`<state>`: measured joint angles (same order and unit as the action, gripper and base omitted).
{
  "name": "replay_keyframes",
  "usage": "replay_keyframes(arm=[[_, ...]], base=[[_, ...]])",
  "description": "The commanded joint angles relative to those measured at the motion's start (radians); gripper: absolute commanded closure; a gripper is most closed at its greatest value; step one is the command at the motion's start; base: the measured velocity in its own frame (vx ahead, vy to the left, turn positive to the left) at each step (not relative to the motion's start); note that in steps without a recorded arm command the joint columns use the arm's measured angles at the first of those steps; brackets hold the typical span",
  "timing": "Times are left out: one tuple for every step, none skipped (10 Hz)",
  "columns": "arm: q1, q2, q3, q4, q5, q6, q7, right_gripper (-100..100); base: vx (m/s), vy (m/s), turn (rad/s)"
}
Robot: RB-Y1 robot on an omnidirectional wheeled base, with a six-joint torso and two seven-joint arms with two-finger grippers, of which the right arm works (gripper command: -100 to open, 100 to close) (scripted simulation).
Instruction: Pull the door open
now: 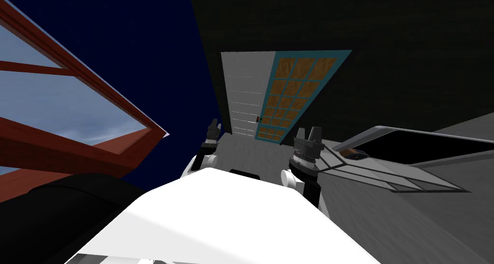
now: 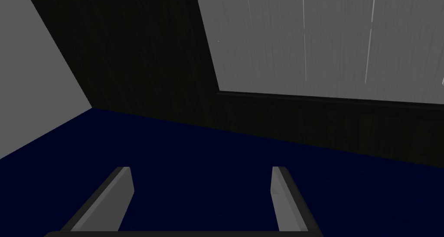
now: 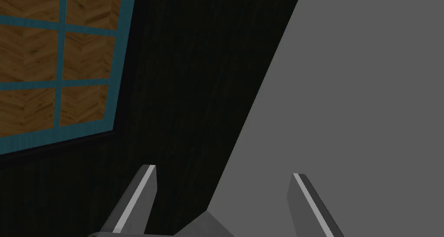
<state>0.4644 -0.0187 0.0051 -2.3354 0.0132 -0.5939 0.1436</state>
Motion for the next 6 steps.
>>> replay_keyframes(arm=[[-0.005,-0.007,-0.002,0.028,0.002,-0.004,0.025,-100],[-0.008,-0.011,-0.004,0.046,0.003,-0.007,0.042,-100],[-0.011,-0.014,-0.005,0.065,0.004,-0.01,0.058,-100],[-0.015,-0.019,-0.007,0.087,0.005,-0.013,0.079,-100],[-0.02,-0.023,-0.009,0.114,0.007,-0.017,0.103,-100],[-0.023,-0.026,-0.01,0.127,0.007,-0.019,0.115,-100]], base=[[0.097,0.009,0.005],[0.171,0.006,0.006],[0.184,0.013,0.008],[0.213,0.001,0.004],[0.227,0.025,0.011],[0.16,0.037,0.004]])
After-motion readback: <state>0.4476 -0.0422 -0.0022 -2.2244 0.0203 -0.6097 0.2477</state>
